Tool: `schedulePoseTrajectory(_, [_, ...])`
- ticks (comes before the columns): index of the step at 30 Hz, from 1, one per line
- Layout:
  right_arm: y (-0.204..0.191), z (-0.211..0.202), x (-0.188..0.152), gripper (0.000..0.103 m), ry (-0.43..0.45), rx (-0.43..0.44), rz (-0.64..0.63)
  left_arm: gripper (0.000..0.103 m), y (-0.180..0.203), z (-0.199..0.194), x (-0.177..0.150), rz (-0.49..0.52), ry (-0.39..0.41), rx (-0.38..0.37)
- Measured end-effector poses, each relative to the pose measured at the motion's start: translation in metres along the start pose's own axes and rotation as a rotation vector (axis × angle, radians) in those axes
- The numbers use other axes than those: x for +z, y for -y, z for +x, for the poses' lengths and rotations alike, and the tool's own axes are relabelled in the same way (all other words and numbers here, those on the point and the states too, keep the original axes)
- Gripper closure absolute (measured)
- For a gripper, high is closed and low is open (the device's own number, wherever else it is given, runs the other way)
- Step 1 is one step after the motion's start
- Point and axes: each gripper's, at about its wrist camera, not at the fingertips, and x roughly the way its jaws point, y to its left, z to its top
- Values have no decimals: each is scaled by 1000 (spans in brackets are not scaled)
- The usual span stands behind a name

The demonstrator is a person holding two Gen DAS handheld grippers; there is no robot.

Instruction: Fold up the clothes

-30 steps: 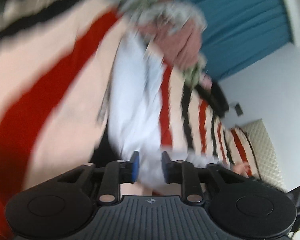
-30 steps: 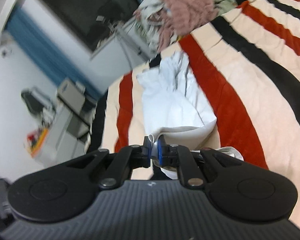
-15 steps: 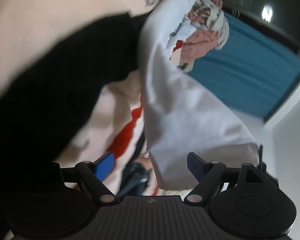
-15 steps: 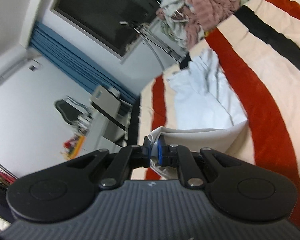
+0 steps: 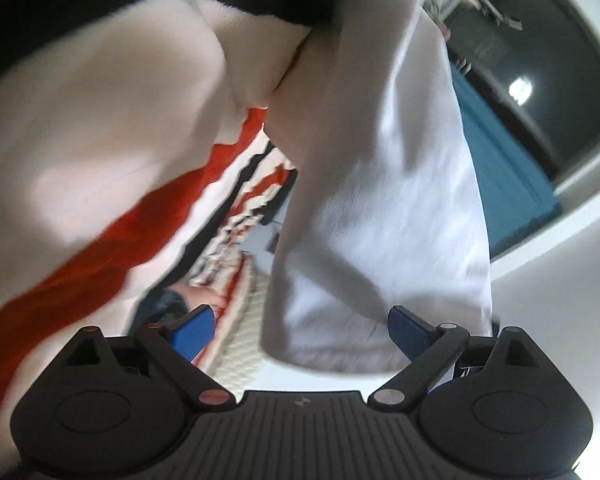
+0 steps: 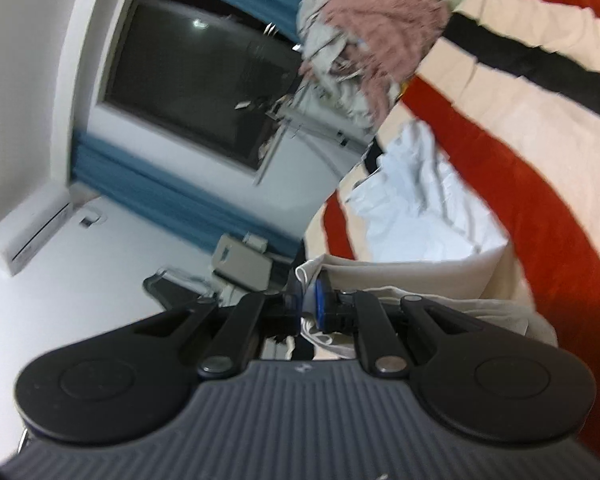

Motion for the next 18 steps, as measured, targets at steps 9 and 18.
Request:
schedulePoseTrajectory(9, [9,11,12,93,-74,-87,-20,10,68,-10,-59,1129,6,612])
schedulePoseTrajectory(18, [23,8,15,93,-125,-106,69,8,10,52,-159,2263,329,942])
